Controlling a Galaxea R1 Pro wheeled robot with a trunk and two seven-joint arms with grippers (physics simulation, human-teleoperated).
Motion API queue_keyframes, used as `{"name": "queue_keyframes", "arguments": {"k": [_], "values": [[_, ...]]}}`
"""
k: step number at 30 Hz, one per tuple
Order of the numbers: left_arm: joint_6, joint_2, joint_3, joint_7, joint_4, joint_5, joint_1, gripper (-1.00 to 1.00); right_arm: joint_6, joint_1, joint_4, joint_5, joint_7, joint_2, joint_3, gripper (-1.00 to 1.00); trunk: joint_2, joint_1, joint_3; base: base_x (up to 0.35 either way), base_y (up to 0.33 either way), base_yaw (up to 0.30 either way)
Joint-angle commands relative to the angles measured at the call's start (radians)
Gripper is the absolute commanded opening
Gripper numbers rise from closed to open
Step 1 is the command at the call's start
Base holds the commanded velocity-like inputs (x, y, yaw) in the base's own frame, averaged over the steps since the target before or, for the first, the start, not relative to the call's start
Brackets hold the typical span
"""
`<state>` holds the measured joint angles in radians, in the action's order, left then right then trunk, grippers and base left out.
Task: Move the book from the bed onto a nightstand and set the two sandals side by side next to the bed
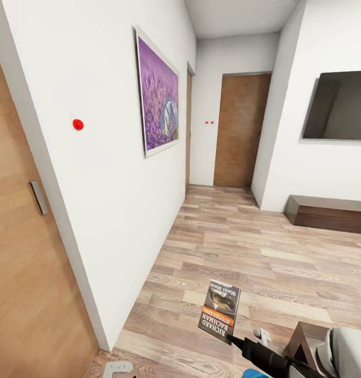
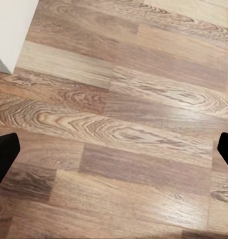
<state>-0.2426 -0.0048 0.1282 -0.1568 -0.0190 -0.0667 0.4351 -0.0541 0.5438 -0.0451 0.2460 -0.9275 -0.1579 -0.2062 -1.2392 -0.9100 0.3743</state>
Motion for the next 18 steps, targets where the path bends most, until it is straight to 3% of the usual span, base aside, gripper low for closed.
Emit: {"name": "queue_keyframes", "arguments": {"k": [1,8,18], "values": [[-0.003,0.0,0.008,-0.003,0.001,-0.007,0.001,1.0,-0.006,0.001,0.001,0.006,-0.003,0.0,-0.001,-1.0,-0.001,0.0,0.001,0.0,0.0,-0.234],[-0.003,0.0,0.008,-0.003,0.001,-0.007,0.0,1.0,-0.006,0.001,0.001,0.006,0.0,0.0,-0.001,-1.0,-0.001,0.0,0.001,0.001,0.002,-0.249],[-0.002,0.0,0.008,-0.003,0.001,-0.007,0.001,1.0,-0.006,0.001,0.001,0.006,0.001,0.0,-0.001,-1.0,-0.001,0.0,0.001,0.134,0.205,-0.031]]}}
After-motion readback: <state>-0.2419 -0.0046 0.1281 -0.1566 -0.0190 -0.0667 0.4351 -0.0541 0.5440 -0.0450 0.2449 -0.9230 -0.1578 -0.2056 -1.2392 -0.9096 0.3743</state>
